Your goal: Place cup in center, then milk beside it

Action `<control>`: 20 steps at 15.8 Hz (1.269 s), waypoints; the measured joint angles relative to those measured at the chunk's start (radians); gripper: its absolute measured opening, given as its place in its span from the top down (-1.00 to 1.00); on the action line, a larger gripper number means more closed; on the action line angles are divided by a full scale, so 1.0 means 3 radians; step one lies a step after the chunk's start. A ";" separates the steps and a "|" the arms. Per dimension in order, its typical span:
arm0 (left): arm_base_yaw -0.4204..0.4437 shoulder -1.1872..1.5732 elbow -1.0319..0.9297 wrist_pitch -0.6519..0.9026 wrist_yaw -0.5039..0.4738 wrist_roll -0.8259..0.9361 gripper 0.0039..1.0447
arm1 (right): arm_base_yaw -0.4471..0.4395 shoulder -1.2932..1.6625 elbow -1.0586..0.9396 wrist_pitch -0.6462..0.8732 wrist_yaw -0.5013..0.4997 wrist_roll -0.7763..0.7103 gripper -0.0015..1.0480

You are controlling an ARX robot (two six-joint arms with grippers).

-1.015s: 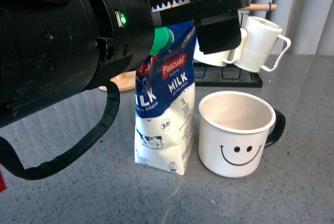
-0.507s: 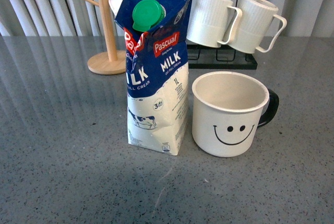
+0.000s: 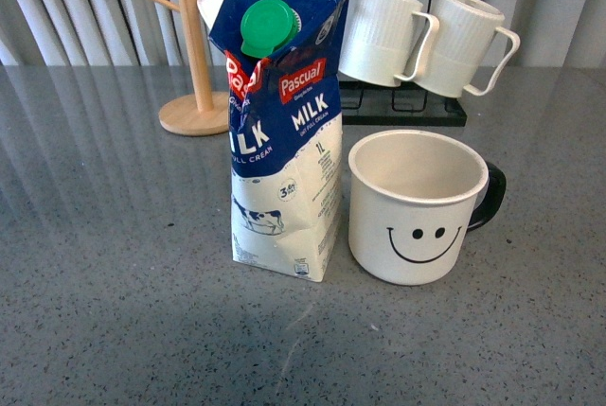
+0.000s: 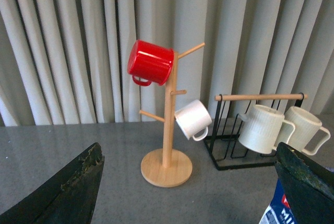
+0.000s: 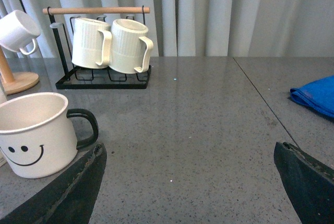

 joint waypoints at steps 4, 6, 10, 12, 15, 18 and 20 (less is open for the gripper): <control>-0.0163 -0.0361 -0.0364 -0.0247 -0.0553 0.0097 -0.37 | 0.0000 0.0000 0.0000 0.0000 0.0000 0.0000 -0.87; -0.0118 -0.0716 -0.1024 -0.0010 -0.0675 0.0097 0.46 | 0.0000 0.0000 0.0000 0.0001 0.0001 0.0000 -0.87; -0.0121 -0.0982 -0.1367 0.0060 -0.0671 0.0099 0.98 | 0.0000 0.0000 0.0000 0.0000 0.0001 0.0000 -0.87; -0.0121 -0.1138 -0.1532 0.0060 -0.0671 0.0099 0.98 | 0.0000 0.0000 0.0000 0.0001 0.0001 0.0000 -0.87; -0.0121 -0.1372 -0.1706 0.0013 -0.0671 0.0099 0.98 | 0.0000 0.0000 0.0000 0.0000 0.0001 0.0000 -0.87; -0.0121 -0.1575 -0.1829 -0.0076 -0.0671 0.0099 0.98 | 0.0000 0.0000 0.0000 0.0000 0.0001 0.0000 -0.87; -0.0121 -0.1698 -0.1879 -0.0140 -0.0671 0.0099 0.98 | 0.0000 0.0000 0.0000 0.0000 0.0001 0.0000 -0.87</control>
